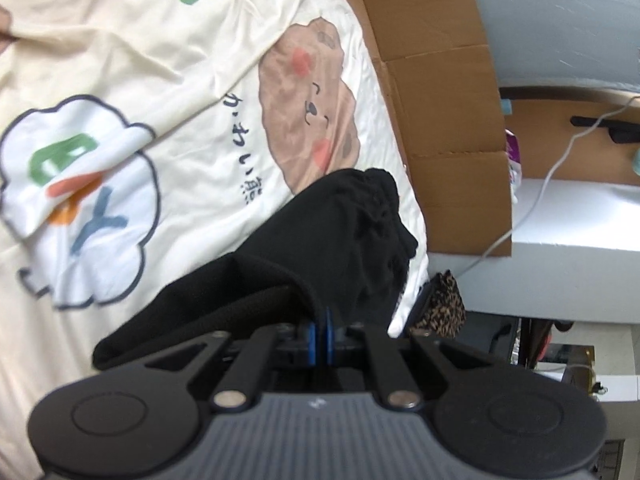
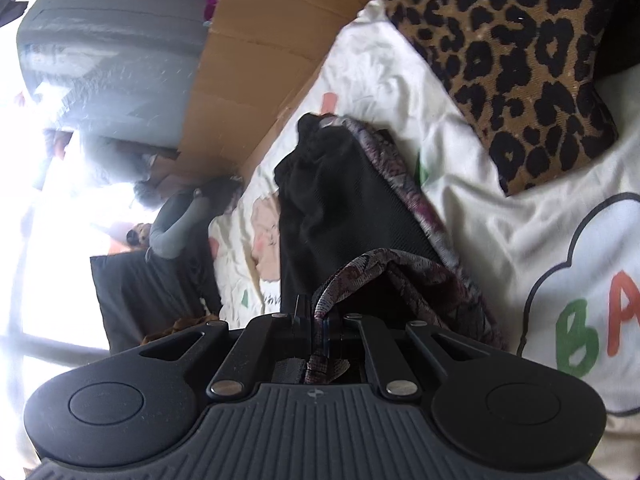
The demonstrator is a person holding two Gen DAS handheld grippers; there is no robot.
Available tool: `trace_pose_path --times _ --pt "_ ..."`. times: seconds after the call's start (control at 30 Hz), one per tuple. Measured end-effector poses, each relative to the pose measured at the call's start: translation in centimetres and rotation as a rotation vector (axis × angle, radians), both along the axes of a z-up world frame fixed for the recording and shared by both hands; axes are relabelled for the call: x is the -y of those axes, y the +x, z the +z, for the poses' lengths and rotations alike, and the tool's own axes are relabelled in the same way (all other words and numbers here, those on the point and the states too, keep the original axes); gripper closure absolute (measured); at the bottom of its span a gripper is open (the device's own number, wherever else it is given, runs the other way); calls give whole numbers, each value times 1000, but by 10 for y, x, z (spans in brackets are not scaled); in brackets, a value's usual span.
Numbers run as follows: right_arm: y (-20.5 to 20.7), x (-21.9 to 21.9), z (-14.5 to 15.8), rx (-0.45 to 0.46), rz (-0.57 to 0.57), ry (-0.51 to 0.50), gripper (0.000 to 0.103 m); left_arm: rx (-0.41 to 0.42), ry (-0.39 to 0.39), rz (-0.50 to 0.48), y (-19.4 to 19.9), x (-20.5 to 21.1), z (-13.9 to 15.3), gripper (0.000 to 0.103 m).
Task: Fold clothes
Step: 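Fold the held hem over toward the waistband with both tools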
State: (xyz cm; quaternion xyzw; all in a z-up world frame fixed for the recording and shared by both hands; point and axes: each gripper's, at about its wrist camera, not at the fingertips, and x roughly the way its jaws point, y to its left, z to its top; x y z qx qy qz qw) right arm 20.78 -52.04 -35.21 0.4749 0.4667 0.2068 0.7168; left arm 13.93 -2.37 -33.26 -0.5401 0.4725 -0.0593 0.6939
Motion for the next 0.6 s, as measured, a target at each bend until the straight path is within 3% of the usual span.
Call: trace_pose_path --times 0.5,0.6 --pt "24 0 5 29 -84 -14 99 10 23 -3 57 6 -20 97" --pt "28 -1 1 38 -100 -15 99 11 -1 23 65 5 -30 97"
